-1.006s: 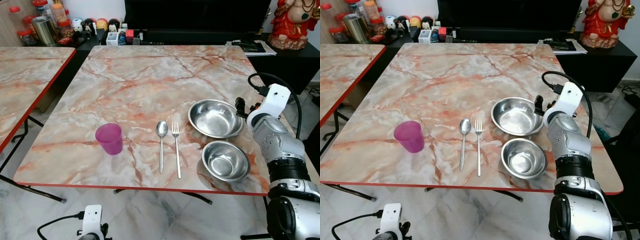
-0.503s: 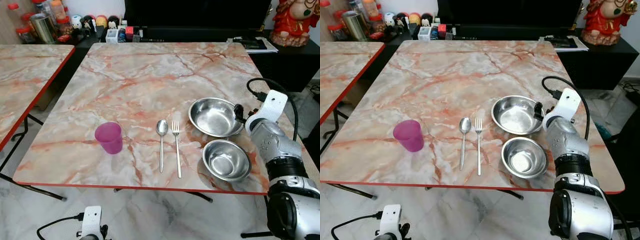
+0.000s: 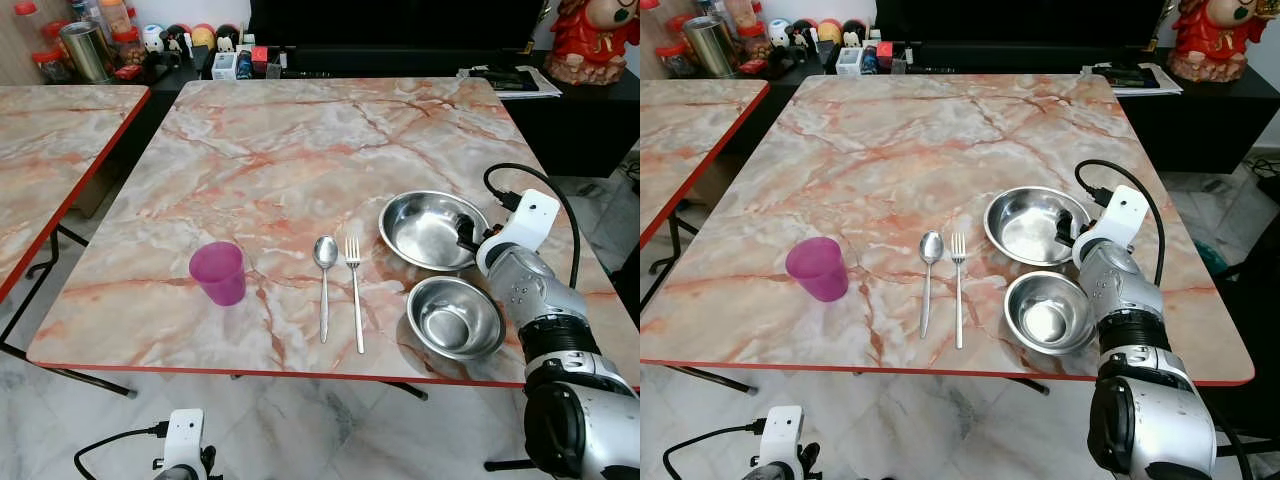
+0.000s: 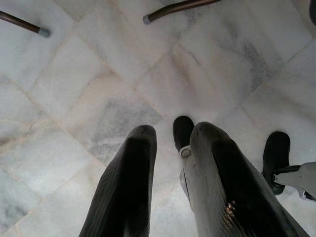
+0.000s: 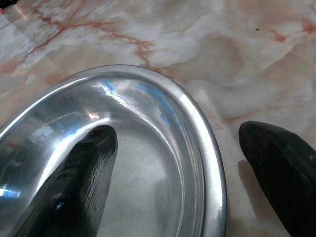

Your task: Setting the table

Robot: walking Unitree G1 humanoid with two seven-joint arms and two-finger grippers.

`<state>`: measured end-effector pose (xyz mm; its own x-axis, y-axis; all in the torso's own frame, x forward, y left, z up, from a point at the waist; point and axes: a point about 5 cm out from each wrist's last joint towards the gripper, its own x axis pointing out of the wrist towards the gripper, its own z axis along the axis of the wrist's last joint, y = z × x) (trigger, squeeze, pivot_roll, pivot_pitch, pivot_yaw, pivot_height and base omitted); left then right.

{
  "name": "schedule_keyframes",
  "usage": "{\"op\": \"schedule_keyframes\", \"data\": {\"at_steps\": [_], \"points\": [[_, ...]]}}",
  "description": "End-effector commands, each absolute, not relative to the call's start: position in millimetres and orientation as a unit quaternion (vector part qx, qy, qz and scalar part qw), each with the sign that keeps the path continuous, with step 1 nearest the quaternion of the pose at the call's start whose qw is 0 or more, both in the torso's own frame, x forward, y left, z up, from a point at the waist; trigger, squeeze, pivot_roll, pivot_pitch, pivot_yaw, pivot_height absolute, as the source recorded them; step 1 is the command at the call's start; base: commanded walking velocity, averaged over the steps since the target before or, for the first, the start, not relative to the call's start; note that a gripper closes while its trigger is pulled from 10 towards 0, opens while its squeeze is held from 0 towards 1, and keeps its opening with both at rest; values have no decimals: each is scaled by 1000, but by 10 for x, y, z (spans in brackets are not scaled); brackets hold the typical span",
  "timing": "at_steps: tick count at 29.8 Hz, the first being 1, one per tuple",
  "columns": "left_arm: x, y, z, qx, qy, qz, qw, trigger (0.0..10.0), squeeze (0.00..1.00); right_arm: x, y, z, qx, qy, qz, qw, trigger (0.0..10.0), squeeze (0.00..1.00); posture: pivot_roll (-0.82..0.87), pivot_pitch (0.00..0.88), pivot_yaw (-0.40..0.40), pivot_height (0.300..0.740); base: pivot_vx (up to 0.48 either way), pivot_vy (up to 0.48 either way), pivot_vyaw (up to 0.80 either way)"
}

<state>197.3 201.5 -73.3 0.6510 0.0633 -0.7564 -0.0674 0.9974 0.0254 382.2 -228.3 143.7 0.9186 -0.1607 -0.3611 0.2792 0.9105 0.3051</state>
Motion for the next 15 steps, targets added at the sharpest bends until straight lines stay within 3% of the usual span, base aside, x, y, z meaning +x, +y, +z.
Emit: {"op": "schedule_keyframes", "data": {"at_steps": [1, 7, 8, 10, 11, 12, 13, 14, 15], "points": [[1938, 2006, -755, -1, 425, 31, 905, 10000, 0, 3848, -2263, 1476, 184, 162, -111, 963, 10000, 0, -89, 134, 22, 740, 0, 0, 0], [1918, 2005, -766, -1, 429, 29, 903, 10000, 0, 3845, -2267, 1452, 182, 166, -113, 963, 10000, 0, -89, 137, 21, 740, 0, 0, 0], [1909, 2010, -770, 0, 430, 30, 902, 10000, 0, 3847, -2261, 1450, 184, 165, -112, 962, 8235, 0, -89, 137, 21, 740, 0, 0, 0], [1904, 2013, -772, 0, 430, 30, 902, 10000, 0, 3847, -2257, 1450, 185, 165, -111, 962, 8235, 0, -89, 137, 21, 740, 0, 0, 0], [1900, 2015, -774, 0, 431, 31, 902, 10000, 0, 3850, -2252, 1451, 185, 165, -110, 962, 5294, 0, -88, 140, 20, 740, 0, 0, 0], [1899, 2016, -774, 0, 431, 31, 902, 10000, 0, 3851, -2251, 1451, 185, 166, -110, 962, 5922, 0, -86, 141, 20, 740, 0, 0, 0], [1896, 2021, -774, 0, 431, 32, 902, 10000, 0, 3853, -2247, 1449, 185, 167, -110, 962, 8510, 0, -85, 141, 20, 740, 0, 0, 0], [1896, 2021, -774, 0, 431, 32, 902, 10000, 0, 3853, -2247, 1449, 185, 167, -110, 962, 8510, 0, -85, 141, 20, 740, 0, 0, 0], [1894, 2023, -775, 0, 431, 32, 902, 10000, 0, 3853, -2244, 1448, 185, 167, -109, 962, 9725, 0, -85, 141, 20, 740, 0, 0, 0]]}}
